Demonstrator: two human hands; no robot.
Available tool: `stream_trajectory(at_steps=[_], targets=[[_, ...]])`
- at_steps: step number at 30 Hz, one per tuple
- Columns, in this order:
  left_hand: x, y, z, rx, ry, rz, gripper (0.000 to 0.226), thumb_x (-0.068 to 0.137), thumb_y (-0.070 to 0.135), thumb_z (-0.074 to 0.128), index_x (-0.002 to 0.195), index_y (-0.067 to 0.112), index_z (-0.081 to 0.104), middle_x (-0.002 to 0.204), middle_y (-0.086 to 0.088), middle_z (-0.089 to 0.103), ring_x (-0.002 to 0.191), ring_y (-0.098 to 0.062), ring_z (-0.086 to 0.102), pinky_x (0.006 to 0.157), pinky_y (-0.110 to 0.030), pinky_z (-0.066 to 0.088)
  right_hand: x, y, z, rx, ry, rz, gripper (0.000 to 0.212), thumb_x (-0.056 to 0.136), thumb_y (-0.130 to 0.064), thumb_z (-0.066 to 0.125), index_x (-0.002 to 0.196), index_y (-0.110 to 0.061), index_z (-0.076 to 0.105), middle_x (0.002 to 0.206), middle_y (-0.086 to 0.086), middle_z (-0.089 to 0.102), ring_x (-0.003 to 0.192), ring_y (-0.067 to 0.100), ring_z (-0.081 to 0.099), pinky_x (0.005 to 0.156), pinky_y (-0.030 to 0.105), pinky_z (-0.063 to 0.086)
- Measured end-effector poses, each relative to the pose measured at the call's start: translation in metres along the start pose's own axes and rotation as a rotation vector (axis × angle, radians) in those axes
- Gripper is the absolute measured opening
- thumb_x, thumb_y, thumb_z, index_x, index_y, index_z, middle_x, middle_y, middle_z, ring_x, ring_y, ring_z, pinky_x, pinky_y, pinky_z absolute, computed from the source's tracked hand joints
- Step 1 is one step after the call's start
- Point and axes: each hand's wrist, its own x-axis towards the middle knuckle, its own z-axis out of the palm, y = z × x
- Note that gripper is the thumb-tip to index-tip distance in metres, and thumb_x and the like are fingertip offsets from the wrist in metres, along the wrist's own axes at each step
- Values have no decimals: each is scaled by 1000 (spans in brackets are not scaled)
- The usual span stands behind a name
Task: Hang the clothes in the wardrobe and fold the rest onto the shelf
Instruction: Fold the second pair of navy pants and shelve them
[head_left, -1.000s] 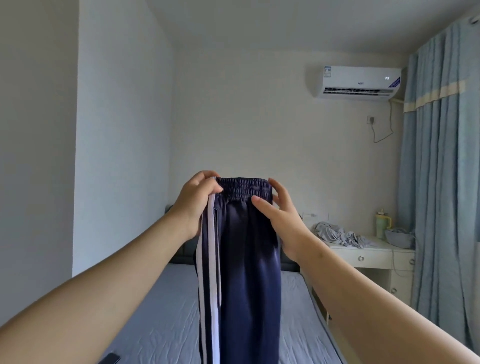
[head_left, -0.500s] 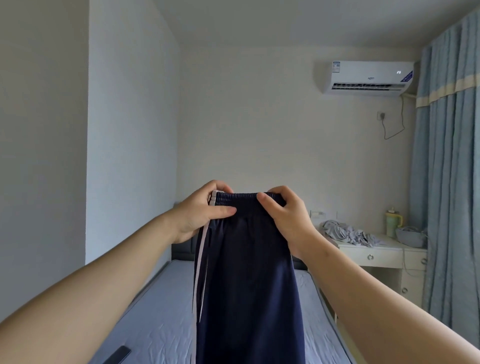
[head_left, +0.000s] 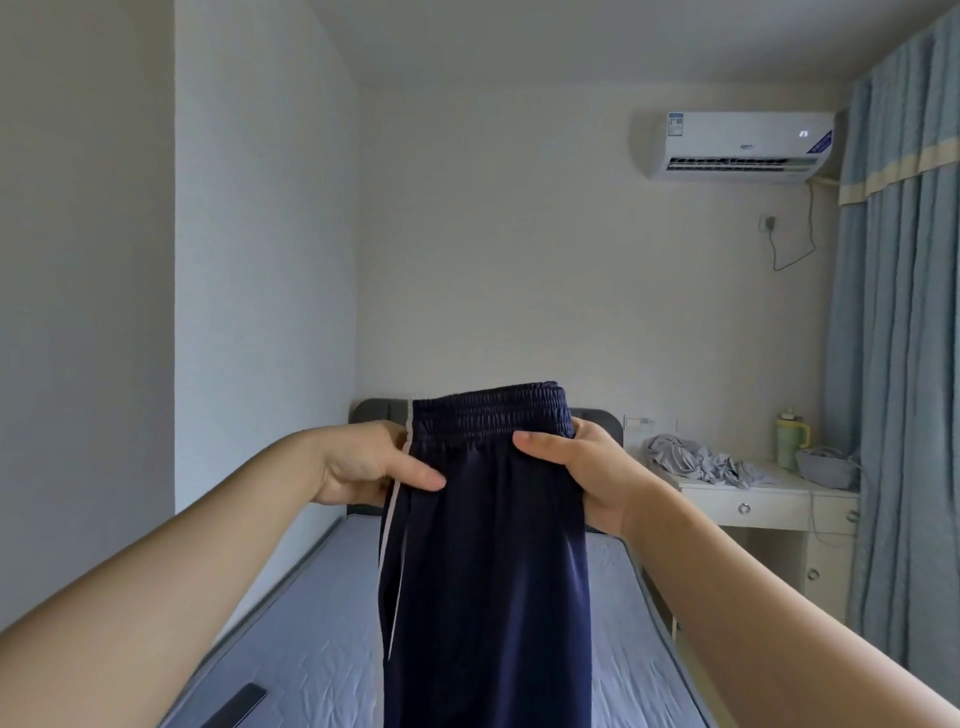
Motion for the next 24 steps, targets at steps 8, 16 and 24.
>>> stream_trajectory(at_steps=[8,16,24], targets=[[-15,-4,-17,367,407,-96,12,79,18,71,87,25,65,86,7,59,77,-10,47,62,-21,32,10,7,0,-227,-166,177,17,79,-10,68,95,-7,69,98,6,73,91,18,70,78,27,57],[-13,-89,-53,-18,315,-381,10,94,22,54,98,31,53,112,4,55,51,-13,67,41,-16,47,54,78,36,-905,77,303,21,91,-30,58,79,-14,58,56,-1,40,39,13,38,34,15,26],[35,-119,-135,-117,552,36,21,96,17,49,114,26,43,121,-1,55,85,-21,60,68,-25,49,150,127,95,-657,469,-27,16,95,-25,46,81,-26,54,82,-1,61,74,17,54,63,28,45]])
